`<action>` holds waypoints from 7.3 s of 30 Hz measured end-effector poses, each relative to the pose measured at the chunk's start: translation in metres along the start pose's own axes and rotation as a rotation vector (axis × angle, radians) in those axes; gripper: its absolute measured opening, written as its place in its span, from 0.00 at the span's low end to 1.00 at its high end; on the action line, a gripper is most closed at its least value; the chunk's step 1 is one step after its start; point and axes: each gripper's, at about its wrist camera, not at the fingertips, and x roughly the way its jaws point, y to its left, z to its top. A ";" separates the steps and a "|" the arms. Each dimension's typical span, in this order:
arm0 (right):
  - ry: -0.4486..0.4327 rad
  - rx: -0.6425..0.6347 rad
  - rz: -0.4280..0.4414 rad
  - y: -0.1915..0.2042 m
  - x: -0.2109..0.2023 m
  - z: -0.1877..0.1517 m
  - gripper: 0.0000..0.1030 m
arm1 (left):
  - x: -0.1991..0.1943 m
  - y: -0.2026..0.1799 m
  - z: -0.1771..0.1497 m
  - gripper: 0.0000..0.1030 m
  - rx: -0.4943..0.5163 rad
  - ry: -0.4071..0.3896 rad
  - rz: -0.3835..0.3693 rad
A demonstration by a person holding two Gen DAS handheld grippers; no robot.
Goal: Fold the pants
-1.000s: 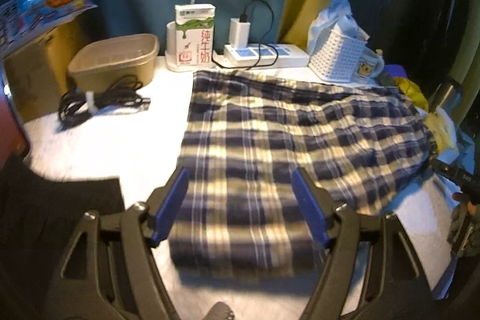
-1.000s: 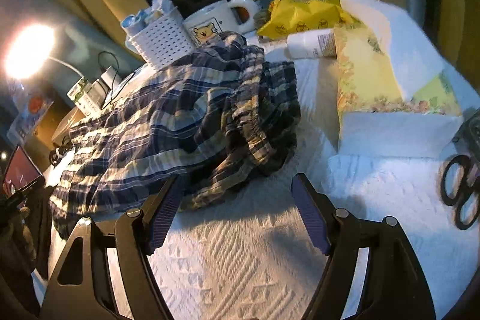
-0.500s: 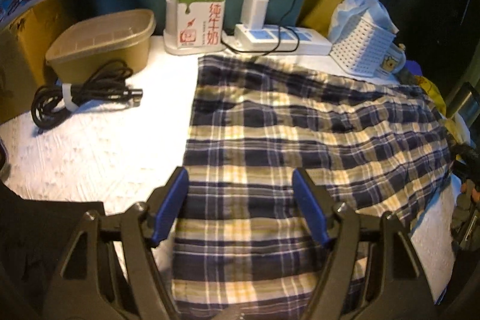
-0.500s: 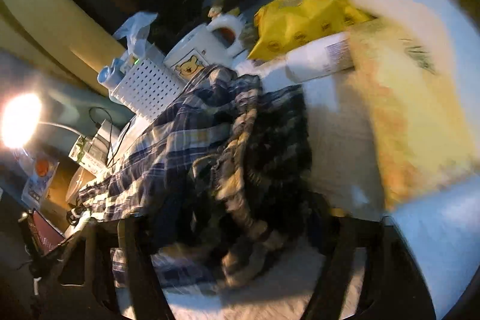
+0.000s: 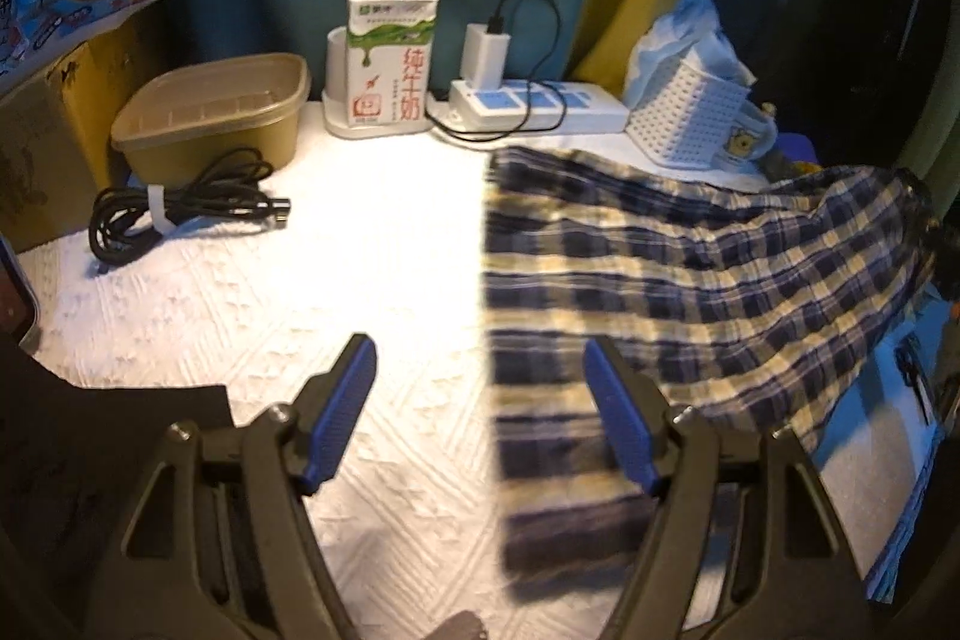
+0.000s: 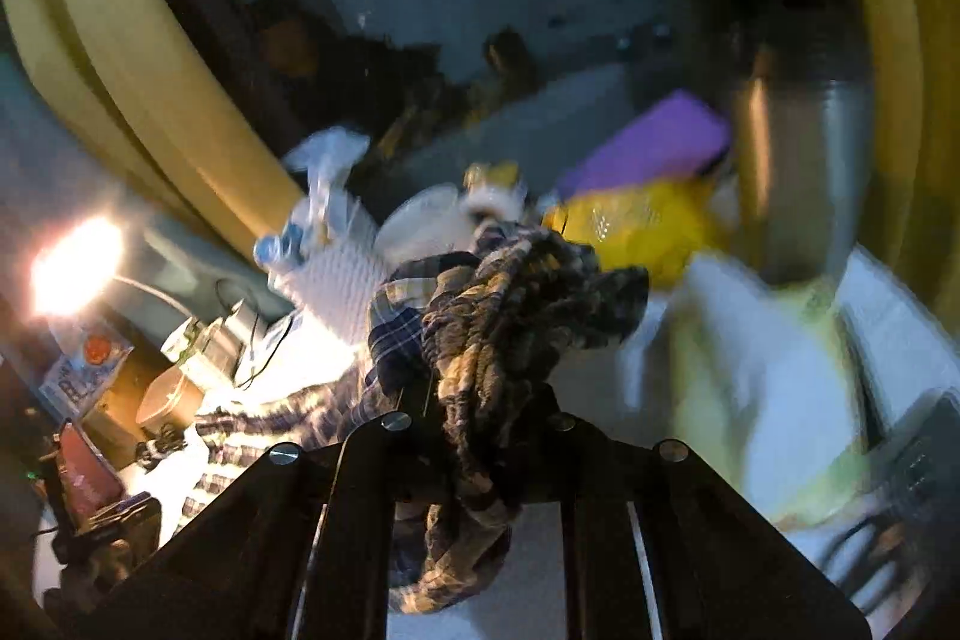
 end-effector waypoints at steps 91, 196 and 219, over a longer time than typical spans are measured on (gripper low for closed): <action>0.278 -0.582 0.174 0.186 0.137 -0.073 0.56 | 0.045 -0.028 0.096 0.72 0.091 -0.100 -0.178; 0.402 -0.340 0.210 0.136 0.212 -0.076 0.24 | 0.152 -0.054 0.090 0.24 0.167 0.125 -0.236; -0.096 -0.594 0.258 0.237 -0.010 -0.035 0.15 | -0.071 -0.062 0.072 0.16 0.149 -0.352 -0.259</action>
